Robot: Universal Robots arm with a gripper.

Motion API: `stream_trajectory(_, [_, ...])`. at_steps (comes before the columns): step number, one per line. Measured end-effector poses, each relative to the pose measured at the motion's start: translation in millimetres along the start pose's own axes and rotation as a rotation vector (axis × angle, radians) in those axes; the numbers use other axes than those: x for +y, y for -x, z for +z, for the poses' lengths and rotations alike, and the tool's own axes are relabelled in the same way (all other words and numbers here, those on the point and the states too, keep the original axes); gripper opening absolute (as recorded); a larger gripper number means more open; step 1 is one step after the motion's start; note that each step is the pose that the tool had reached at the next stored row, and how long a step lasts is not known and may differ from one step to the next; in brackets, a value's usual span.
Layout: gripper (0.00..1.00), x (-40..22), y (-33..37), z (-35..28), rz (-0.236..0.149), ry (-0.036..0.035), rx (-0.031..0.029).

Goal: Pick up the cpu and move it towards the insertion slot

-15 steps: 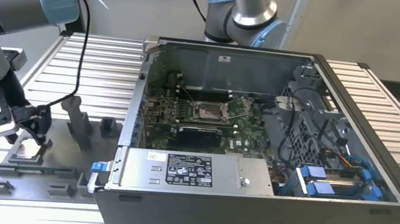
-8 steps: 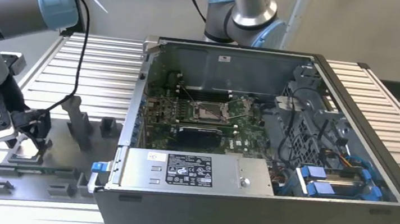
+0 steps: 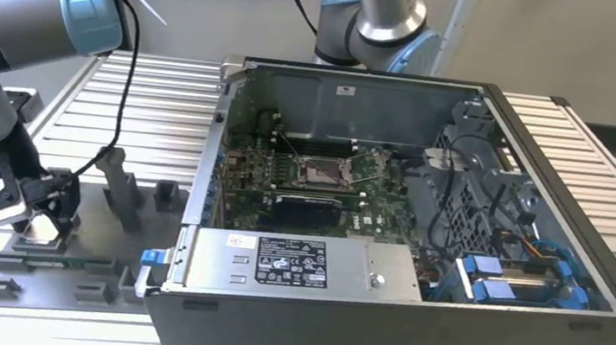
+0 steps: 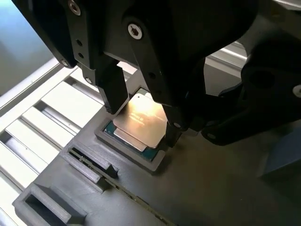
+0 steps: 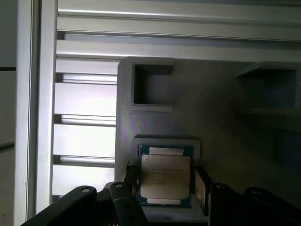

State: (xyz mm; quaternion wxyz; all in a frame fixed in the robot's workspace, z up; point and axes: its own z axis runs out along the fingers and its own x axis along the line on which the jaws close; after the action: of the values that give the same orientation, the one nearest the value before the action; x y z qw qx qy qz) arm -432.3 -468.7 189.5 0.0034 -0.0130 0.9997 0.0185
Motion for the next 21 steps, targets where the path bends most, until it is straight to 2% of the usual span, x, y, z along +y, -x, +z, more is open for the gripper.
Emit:
stream_trajectory(18, [1.0,-0.1,0.0,2.5,0.0,-0.0011,-0.0001])
stream_trajectory(19, [0.0,-0.1,0.0,2.5,0.0,-0.0012,0.0])
stream_trajectory(21, [0.0,-0.1,0.0,2.5,0.0,-0.0012,0.0])
